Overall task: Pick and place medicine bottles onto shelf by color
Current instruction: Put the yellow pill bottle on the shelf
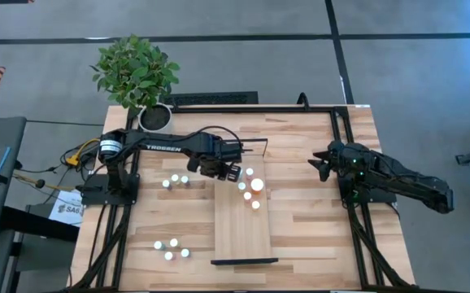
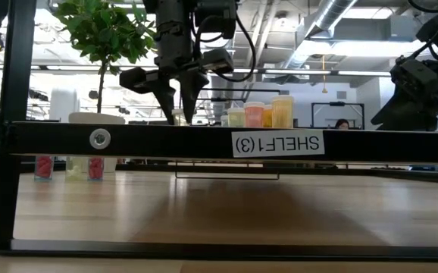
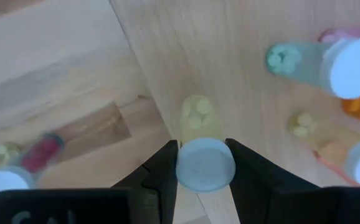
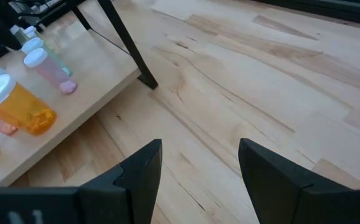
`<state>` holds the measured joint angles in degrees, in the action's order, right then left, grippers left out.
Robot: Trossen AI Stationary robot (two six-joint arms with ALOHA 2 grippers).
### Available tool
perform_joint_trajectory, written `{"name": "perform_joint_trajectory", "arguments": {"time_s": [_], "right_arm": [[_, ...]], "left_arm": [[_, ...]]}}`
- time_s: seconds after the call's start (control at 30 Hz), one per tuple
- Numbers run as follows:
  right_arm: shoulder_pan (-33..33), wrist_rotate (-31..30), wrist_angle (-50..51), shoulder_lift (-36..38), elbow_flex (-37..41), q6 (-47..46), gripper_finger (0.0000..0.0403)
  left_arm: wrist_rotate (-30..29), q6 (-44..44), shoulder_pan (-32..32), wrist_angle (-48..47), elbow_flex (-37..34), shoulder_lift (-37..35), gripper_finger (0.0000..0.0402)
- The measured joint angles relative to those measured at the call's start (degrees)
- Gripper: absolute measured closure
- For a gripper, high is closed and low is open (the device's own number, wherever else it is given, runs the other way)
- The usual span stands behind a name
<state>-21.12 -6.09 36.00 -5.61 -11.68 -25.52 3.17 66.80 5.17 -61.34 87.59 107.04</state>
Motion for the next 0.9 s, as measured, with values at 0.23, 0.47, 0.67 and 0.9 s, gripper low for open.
{"name": "perform_joint_trajectory", "arguments": {"time_s": [0.23,0.47,0.67,0.9], "right_arm": [[0.00,0.03,0.00,0.00,0.00,0.00,0.0168],[0.00,0.16,0.00,0.00,0.00,0.00,0.0168],[0.02,0.16,0.00,0.00,0.00,0.00,0.0168],[0.02,0.16,-0.02,0.00,0.00,0.00,0.0168]], "left_arm": [[1.76,2.52,-0.46,1.51,0.00,0.00,0.0293],[2.10,4.71,-0.66,1.37,0.00,0.00,0.0292],[2.02,5.42,-0.66,0.84,0.00,0.00,0.0292],[0.55,5.12,-0.58,1.28,0.00,0.73,0.0292]]}}
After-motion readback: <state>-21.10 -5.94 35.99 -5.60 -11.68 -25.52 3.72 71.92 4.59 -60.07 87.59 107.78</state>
